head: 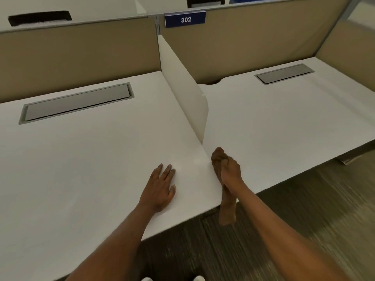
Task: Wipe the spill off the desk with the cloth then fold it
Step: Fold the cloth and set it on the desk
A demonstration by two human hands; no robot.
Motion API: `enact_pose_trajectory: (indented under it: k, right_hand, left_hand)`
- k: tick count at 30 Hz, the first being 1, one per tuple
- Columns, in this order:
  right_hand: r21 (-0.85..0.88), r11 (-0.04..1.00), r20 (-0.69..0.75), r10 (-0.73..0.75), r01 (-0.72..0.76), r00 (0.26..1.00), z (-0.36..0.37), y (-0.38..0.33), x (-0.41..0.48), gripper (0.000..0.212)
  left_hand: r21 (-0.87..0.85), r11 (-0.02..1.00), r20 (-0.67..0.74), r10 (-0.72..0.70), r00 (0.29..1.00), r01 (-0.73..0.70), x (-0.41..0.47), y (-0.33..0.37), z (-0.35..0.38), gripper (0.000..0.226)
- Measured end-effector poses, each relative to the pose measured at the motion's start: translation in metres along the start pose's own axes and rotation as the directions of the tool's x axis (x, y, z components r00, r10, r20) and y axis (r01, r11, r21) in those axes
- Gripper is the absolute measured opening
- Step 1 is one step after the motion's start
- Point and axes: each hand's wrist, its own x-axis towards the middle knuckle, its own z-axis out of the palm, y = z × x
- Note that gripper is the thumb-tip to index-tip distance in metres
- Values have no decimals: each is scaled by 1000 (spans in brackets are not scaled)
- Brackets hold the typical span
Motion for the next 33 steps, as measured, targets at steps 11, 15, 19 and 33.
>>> enact_pose_trajectory:
  k: [11, 15, 19, 33]
  right_hand:
    - [770, 570, 392, -69, -286, 917, -65, -109, -53, 43]
    - [825, 388, 485, -115, -410, 867, -58, -133, -61, 35]
    - [757, 407, 592, -97, -511, 800, -29, -129, -71, 46]
    - [446, 894, 658, -288, -51, 696, 8, -127, -87, 105]
  left_hand:
    - [-939, 312, 91, -191, 977, 148, 5, 79, -87, 73]
    - [-979, -129, 175, -117, 978, 160, 5, 66, -135, 92]
    - [-972, 138, 147, -276, 950, 190, -3, 46, -153, 59]
    - [-944, 289, 51, -344, 938, 157, -17, 20, -159, 18]
